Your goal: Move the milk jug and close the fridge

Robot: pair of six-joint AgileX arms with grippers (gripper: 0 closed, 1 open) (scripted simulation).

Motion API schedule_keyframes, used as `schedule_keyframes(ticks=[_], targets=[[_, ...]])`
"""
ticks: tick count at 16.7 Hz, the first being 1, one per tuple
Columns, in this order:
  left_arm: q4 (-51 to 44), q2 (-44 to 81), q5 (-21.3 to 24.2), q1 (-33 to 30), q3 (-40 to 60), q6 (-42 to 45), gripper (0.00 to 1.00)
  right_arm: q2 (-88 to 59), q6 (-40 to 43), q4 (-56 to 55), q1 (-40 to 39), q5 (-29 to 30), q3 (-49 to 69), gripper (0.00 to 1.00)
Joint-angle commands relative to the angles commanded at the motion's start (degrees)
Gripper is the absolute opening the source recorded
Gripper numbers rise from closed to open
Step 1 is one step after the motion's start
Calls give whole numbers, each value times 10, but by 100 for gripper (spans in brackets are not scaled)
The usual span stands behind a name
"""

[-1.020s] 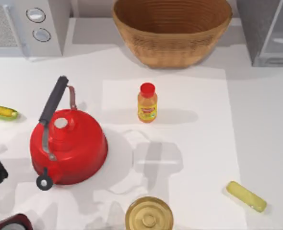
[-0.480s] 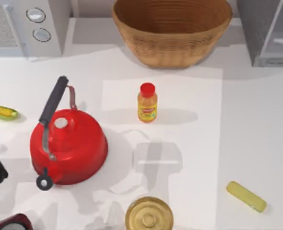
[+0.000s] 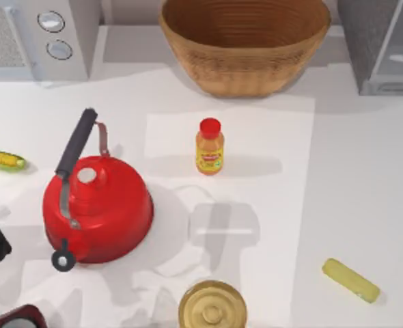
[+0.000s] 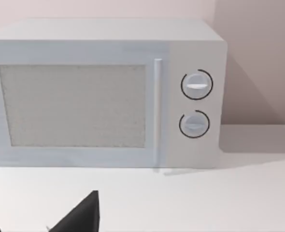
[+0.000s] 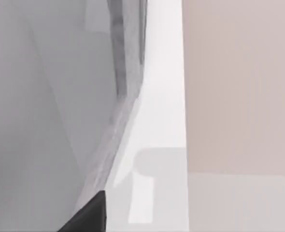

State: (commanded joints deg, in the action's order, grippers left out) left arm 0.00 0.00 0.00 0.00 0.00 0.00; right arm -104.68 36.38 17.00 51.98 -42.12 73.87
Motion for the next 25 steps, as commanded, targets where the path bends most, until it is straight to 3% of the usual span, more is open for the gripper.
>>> schedule_keyframes(ticks=[4, 11, 14, 17, 25], targets=[[0, 0, 0, 0, 0, 0, 100, 9, -71, -31, -101, 78, -37, 100], [0, 0, 0, 0, 0, 0, 100, 64, -264, -129, -370, 297, -132, 100], [0, 0, 0, 0, 0, 0, 100, 99, -324, -174, -464, 366, -157, 100], [0, 0, 0, 0, 0, 0, 100, 118, -351, -198, -503, 397, -168, 100], [0, 0, 0, 0, 0, 0, 100, 79, -349, -189, -497, 400, -128, 100]])
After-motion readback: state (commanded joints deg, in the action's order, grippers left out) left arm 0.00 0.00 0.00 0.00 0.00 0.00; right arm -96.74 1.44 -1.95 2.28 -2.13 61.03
